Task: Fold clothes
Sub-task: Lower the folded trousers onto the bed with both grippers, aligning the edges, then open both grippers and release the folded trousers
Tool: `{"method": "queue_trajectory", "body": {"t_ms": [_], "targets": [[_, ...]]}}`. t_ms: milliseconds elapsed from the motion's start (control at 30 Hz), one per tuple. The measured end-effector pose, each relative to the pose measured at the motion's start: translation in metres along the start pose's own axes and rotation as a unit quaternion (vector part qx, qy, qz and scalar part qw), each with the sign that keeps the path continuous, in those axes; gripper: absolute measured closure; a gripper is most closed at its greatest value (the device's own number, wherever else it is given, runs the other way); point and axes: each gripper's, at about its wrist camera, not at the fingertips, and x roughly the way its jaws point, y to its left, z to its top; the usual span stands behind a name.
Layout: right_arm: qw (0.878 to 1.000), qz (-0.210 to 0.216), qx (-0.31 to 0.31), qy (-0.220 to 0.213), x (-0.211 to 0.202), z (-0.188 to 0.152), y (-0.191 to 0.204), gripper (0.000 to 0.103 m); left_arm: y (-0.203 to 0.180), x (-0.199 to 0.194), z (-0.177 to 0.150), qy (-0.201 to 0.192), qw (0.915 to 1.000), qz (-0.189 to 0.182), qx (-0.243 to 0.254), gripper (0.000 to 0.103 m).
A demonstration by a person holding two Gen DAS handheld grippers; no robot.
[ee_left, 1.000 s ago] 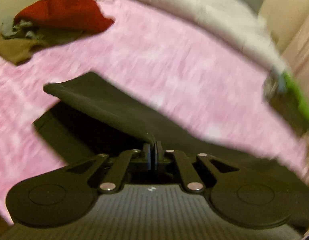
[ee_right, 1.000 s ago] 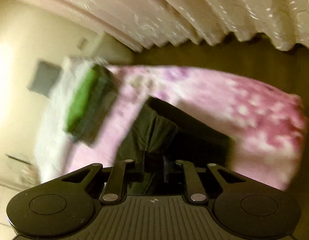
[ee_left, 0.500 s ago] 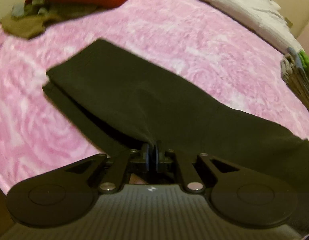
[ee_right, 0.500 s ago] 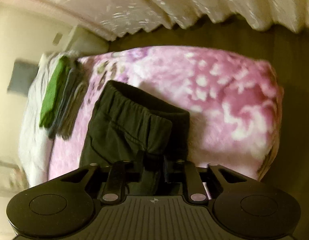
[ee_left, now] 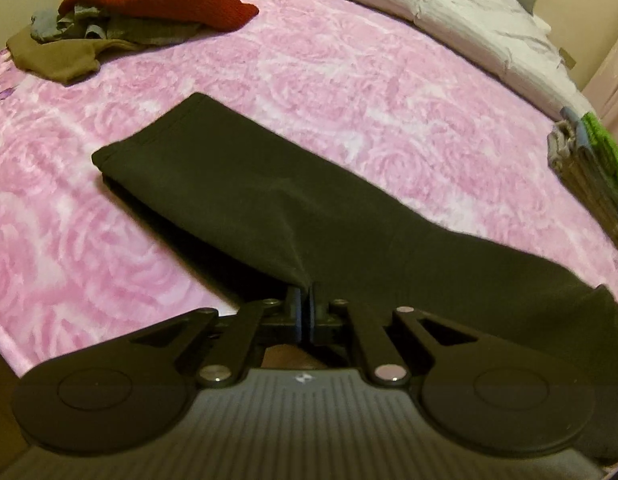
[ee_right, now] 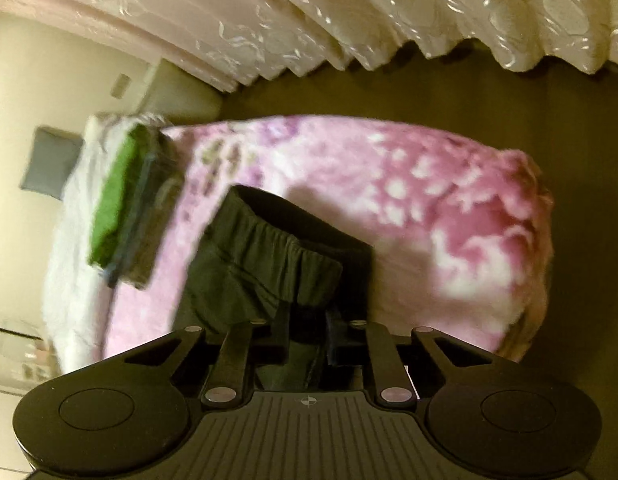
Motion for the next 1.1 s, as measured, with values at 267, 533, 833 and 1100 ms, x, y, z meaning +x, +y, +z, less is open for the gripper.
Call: {"method": "queue_trajectory", "body": {"t_ms": [267,533,833,1100], "targets": [[0.999,-0.039,-0.018,0.006,0.015,-0.007,-0.002,0.073,0.003,0.006,-0.007,-0.001,0.9999,-0.001,-0.012,0.078],[0.996,-0.076,-0.035,0.01,0.029,-0.009,0.009,0.065,0.055,0.007,0.023,-0.031,0.9939,0.028,-0.102,0.071],[0.993,-0.108,-0.042,0.003,0.039,-0.013,0.014,0.065,0.059,0.007,0.029,-0.057,0.996,0.051,-0.046,0.097],[0.983,-0.155,-0.103,-0.001,0.024,-0.016,0.036,0.036,0.034,-0.008,0.041,-0.029,0.9922,0.11,0.051,0.087]]}}
